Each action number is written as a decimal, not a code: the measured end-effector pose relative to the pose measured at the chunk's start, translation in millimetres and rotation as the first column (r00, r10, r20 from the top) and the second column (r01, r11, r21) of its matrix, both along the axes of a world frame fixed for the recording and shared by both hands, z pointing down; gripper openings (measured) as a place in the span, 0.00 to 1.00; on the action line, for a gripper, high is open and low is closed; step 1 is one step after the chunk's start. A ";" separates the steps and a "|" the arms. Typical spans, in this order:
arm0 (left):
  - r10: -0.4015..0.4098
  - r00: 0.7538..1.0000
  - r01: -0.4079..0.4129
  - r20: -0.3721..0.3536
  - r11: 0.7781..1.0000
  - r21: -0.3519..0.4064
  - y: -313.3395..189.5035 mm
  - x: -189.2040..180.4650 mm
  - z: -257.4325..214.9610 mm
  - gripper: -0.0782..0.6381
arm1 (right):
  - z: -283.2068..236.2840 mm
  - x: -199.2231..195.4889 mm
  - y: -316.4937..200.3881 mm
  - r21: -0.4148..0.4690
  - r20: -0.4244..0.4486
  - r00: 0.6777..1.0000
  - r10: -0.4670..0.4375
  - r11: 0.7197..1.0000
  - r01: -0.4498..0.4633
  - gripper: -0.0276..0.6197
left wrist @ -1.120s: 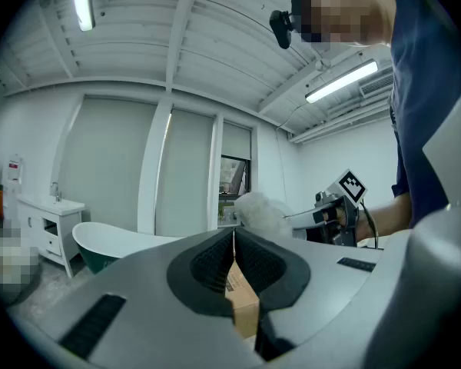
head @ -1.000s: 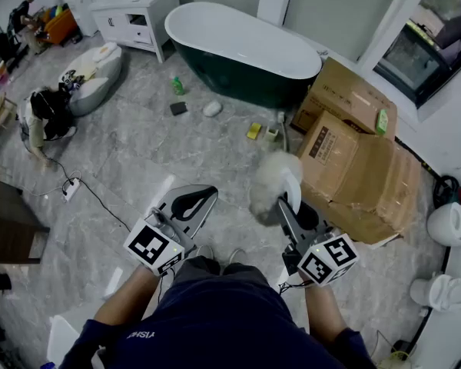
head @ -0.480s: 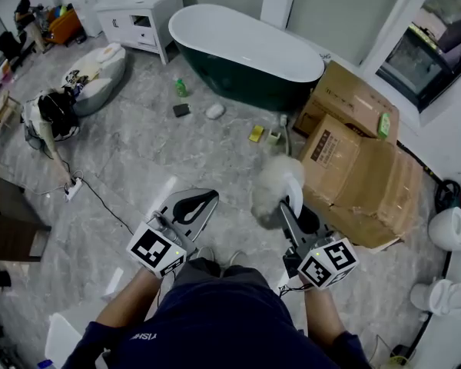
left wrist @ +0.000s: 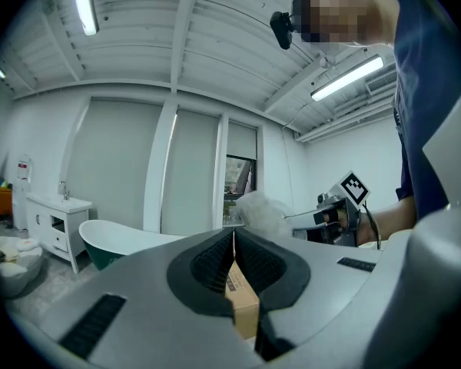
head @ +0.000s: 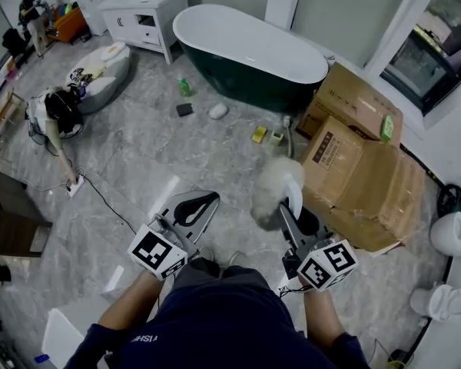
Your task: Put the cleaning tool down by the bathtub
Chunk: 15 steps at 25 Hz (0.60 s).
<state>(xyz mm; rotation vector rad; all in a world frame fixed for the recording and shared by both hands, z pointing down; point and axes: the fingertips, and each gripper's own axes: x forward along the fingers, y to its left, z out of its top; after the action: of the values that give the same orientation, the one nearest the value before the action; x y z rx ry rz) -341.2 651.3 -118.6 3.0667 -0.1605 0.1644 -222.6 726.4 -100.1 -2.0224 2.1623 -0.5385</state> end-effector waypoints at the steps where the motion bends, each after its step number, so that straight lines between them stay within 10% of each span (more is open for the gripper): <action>1: -0.003 1.000 0.003 0.000 1.000 -0.001 1.6 1.6 0.6 0.15 | 0.5 1.7 1.2 0.000 0.001 1.000 -0.003 1.000 0.003 0.18; 15: -0.039 0.999 0.038 0.013 0.999 0.014 22.6 29.3 1.5 0.15 | 10.9 31.6 20.3 0.000 0.024 0.999 -0.031 1.000 0.031 0.18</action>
<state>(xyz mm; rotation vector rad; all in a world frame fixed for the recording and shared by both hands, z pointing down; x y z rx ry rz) -311.9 673.8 -117.1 3.0741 -0.2222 0.1830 -191.0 746.7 -89.3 -1.9756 2.1830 -0.5641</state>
